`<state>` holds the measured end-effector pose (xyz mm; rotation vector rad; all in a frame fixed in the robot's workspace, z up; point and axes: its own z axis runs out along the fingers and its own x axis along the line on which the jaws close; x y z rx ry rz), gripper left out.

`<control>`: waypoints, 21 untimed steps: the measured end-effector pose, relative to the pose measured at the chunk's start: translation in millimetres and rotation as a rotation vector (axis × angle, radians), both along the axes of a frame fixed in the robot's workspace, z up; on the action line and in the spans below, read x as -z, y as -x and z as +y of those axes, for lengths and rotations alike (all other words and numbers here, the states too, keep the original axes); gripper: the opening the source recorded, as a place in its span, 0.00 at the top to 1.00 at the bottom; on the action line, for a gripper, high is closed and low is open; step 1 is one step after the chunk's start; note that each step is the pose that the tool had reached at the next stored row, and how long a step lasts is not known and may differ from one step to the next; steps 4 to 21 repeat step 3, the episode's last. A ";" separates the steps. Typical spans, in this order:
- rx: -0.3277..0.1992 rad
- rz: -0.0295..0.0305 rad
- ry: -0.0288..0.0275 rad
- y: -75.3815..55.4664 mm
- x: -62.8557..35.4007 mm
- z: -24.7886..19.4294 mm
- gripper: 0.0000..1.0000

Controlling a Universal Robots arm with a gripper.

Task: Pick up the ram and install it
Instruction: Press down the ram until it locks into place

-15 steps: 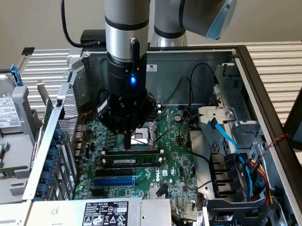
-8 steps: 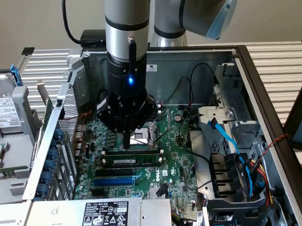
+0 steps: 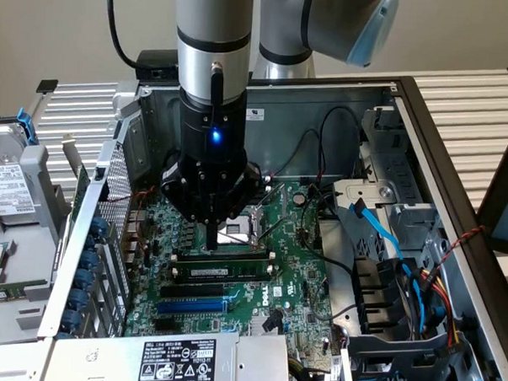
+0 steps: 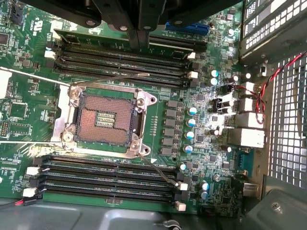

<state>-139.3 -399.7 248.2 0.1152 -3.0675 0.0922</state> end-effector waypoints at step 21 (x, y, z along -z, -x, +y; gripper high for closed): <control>0.000 0.0000 0.0000 0.0 0.0 0.0 0.89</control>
